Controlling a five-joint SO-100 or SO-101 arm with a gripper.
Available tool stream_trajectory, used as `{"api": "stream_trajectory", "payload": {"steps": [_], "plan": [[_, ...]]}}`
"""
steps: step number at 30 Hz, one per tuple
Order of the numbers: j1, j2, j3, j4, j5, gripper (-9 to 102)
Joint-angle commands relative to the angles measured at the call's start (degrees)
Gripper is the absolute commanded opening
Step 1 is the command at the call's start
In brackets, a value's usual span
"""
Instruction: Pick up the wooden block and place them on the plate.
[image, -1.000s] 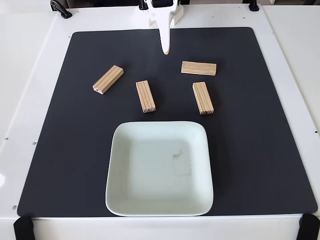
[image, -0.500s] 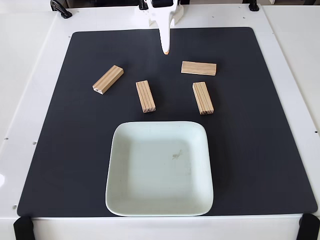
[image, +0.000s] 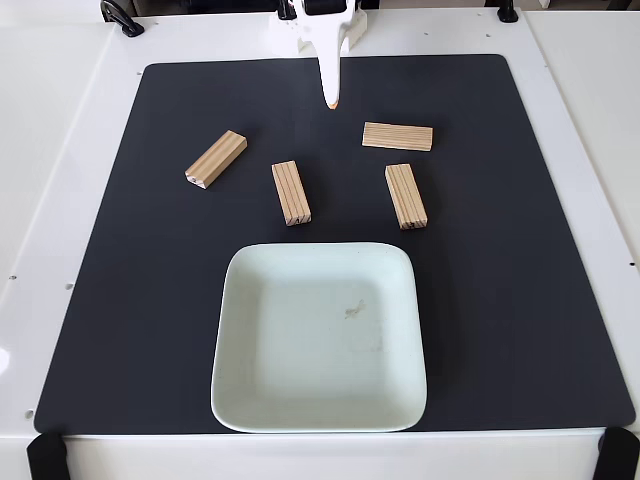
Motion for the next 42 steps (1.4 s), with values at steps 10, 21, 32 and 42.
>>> {"api": "stream_trajectory", "payload": {"steps": [10, 21, 32, 42], "plan": [[-0.35, -0.09, -0.26, -0.09, -0.18, -1], [-2.11, -0.09, -0.35, -0.09, -0.26, 0], [-1.49, -0.09, -0.35, -0.09, 0.44, 0], [-1.41, -0.09, -0.26, -0.09, 0.44, -1]]}}
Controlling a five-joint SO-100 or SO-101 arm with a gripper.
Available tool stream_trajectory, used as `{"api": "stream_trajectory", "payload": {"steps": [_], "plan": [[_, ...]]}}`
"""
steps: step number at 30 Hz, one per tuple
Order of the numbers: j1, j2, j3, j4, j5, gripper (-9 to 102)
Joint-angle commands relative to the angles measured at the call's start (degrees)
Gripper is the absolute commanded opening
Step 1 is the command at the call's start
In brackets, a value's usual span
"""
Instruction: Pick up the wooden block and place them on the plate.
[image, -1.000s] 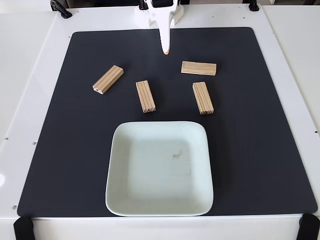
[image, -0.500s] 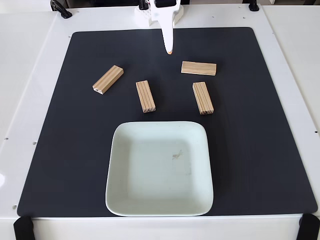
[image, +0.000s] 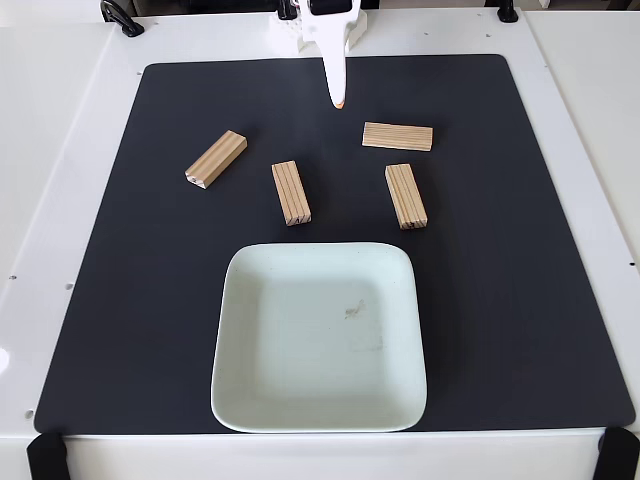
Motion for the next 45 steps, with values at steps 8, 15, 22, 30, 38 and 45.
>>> {"api": "stream_trajectory", "payload": {"steps": [8, 15, 22, 30, 38, 45], "plan": [[-0.18, -0.09, -0.35, -0.09, -0.26, -1], [0.18, -0.18, -0.62, 0.0, -0.26, 0], [-0.09, -0.18, -0.53, 0.0, -0.26, 0], [-0.18, -0.18, -0.53, -0.09, -0.35, 0], [0.0, -1.32, -1.23, -0.09, -0.35, 0], [-0.35, -10.63, -16.61, 2.46, -0.35, 0]]}}
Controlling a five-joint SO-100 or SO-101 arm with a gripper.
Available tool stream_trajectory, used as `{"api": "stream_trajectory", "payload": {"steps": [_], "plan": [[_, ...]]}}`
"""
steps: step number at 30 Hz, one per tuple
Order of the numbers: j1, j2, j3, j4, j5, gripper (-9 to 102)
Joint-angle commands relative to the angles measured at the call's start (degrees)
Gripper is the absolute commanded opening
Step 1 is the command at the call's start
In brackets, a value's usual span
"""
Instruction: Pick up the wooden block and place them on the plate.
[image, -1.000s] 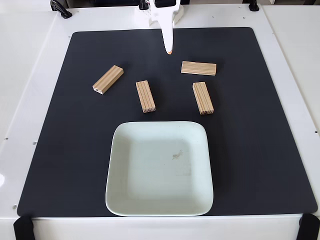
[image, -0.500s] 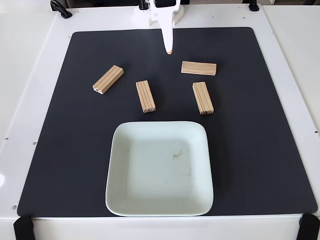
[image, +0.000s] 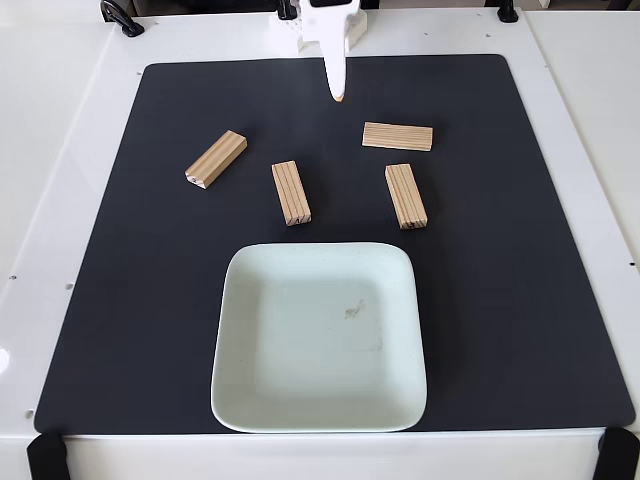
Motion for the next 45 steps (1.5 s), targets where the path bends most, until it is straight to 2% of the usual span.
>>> {"api": "stream_trajectory", "payload": {"steps": [1, 11, 17, 28, 36, 40, 45], "plan": [[-0.7, -6.06, -10.2, 2.29, -0.35, 0], [-4.57, -32.96, -33.31, 2.99, -0.26, 0], [-3.16, -44.74, -36.83, 2.29, -0.09, 0], [6.5, -49.92, -45.26, 3.69, 1.14, -1], [7.91, -61.44, -60.47, 17.05, 22.94, -1], [9.76, -69.43, -67.94, 17.31, 34.8, -1], [11.07, -79.8, -75.41, 17.67, 41.04, -1]]}}
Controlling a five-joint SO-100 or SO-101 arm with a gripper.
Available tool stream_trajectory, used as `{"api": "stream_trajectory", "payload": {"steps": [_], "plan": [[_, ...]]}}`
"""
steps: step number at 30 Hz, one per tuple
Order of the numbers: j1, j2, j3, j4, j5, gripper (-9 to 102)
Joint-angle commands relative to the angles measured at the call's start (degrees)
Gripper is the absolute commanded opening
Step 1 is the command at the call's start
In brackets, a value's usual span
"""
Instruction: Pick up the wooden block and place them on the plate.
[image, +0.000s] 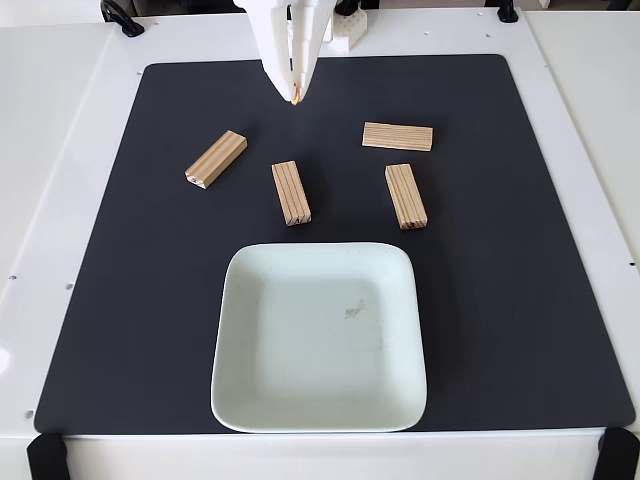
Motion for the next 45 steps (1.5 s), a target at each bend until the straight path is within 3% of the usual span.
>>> {"api": "stream_trajectory", "payload": {"steps": [1, 7, 13, 20, 33, 36, 41, 45], "plan": [[0.35, -4.75, -5.89, 0.09, 4.13, 0], [0.35, -11.69, -7.29, 0.18, 11.78, 0], [0.35, -12.83, -7.56, 0.62, 12.92, -1], [3.52, -13.8, -13.27, 9.4, 17.93, -1], [2.81, -22.85, -16.88, 9.23, 21.88, 0], [2.72, -24.17, -19.69, 9.4, 21.88, 7], [2.46, -24.43, -20.57, 9.49, 21.45, 29], [0.62, -24.7, -20.83, 13.18, 21.09, 36]]}}
